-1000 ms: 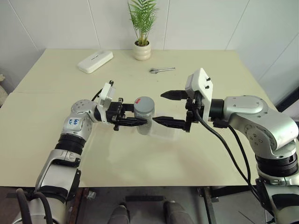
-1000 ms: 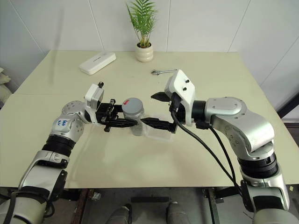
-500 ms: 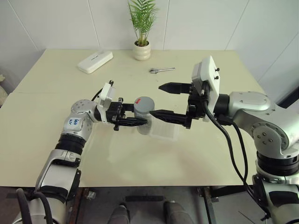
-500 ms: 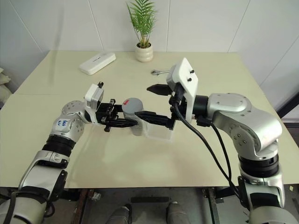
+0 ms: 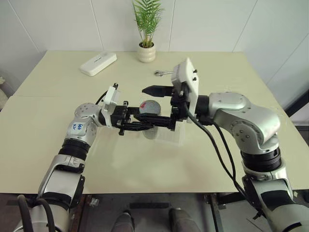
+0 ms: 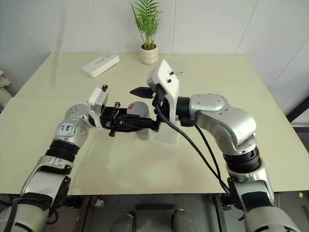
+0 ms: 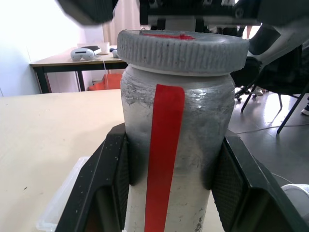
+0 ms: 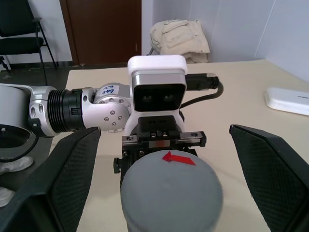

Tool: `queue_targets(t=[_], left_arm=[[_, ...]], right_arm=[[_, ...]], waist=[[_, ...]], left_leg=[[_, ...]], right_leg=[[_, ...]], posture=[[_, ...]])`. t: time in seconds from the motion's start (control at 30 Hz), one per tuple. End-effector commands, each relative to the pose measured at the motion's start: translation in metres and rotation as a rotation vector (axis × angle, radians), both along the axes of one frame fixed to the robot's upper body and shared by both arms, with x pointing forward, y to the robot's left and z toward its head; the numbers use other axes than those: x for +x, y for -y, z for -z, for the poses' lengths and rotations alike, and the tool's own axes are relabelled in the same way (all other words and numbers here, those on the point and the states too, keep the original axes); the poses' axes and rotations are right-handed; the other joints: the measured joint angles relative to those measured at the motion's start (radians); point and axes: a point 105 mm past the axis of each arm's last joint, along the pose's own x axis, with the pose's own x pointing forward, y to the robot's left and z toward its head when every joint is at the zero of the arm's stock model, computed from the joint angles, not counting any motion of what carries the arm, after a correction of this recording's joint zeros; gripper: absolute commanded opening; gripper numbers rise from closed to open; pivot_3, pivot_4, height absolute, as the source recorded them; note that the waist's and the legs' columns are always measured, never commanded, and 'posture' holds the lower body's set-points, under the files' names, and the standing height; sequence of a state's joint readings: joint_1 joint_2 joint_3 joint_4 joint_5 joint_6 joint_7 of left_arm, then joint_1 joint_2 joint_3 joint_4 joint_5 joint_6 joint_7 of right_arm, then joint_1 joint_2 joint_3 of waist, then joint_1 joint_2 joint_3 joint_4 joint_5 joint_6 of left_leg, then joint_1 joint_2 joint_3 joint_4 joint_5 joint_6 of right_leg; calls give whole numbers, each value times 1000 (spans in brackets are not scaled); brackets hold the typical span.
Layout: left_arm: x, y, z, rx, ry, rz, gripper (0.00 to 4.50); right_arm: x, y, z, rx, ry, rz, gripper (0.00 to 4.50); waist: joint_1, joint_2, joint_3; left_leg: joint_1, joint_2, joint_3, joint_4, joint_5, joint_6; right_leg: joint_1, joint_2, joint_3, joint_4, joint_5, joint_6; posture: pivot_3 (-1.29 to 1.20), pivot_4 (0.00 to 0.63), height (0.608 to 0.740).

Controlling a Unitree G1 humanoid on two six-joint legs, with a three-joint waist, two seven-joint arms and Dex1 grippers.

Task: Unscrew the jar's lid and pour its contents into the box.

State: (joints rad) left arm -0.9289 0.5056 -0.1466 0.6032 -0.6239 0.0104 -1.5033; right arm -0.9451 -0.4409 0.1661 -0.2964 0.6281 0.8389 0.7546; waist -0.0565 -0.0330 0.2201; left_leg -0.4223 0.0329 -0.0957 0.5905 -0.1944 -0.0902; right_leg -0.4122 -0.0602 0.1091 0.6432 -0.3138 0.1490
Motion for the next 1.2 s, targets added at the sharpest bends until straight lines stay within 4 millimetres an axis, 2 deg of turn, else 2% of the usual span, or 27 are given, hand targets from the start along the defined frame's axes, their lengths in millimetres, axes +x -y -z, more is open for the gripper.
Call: queue_targets(t=[0.03,0.17,0.43,0.8,1.2], left_arm=[[-13,0,-9,14,54,122,1876],[-13,-1,-8,15,53,120,1876],[-13,-1,-8,14,49,120,1876],[-13,-1,-8,17,47,119,1876],[-12,-2,-8,18,47,115,1876]], right_arm=[[-4,-6,-11,18,67,-31,4485],[1,-9,-9,14,69,-17,4485],[7,0,-6,-4,77,27,4485],[5,17,-4,-38,83,59,4485],[-1,20,-6,-47,92,51,4485]], waist=[[0,0,0],[0,0,0],[0,0,0],[0,0,0],[0,0,0]], left_leg=[[0,0,0,0,0,0],[0,0,0,0,0,0],[0,0,0,0,0,0],[0,0,0,0,0,0],[0,0,0,0,0,0]], right_leg=[[0,0,0,0,0,0],[0,0,0,0,0,0],[0,0,0,0,0,0],[0,0,0,0,0,0],[0,0,0,0,0,0]], posture=[[0,150,740],[0,150,740],[0,150,740],[0,150,740],[0,150,740]])
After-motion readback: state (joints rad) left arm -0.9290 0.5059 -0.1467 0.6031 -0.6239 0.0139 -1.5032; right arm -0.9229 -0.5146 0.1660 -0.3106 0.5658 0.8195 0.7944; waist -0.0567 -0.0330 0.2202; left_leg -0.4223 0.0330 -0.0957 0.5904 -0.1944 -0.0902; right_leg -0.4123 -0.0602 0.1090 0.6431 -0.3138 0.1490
